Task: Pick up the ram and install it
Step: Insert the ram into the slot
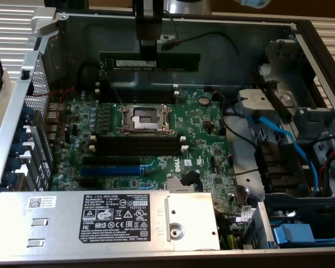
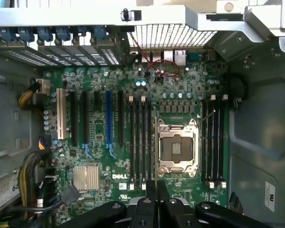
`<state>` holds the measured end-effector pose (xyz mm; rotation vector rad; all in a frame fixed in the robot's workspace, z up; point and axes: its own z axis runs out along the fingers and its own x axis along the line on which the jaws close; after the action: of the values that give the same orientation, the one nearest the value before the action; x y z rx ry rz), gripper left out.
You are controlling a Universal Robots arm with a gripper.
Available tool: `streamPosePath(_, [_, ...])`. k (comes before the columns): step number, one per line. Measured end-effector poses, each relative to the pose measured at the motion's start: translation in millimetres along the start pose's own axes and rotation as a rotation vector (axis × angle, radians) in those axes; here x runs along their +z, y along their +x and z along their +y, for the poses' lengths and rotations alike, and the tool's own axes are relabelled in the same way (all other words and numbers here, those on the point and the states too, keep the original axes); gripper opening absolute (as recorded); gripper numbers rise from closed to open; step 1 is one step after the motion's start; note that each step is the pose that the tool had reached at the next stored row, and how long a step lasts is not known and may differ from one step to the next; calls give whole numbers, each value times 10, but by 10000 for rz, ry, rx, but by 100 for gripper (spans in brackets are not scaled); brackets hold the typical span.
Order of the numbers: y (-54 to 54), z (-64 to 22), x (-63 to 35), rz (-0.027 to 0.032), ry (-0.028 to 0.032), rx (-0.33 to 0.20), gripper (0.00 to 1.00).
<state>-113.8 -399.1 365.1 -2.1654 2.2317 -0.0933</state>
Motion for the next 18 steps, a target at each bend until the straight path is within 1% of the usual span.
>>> streamPosePath(1, [5,9,3,17,70,1,12])
streamPosePath(3, [29,38,25,37,142,1,12])
streamPosePath(6, [78,52,62,56,143,-1,12])
streamPosePath(9, [123,58,118,57,145,-1,12])
streamPosePath(18, [172,76,281,59,143,0,12])
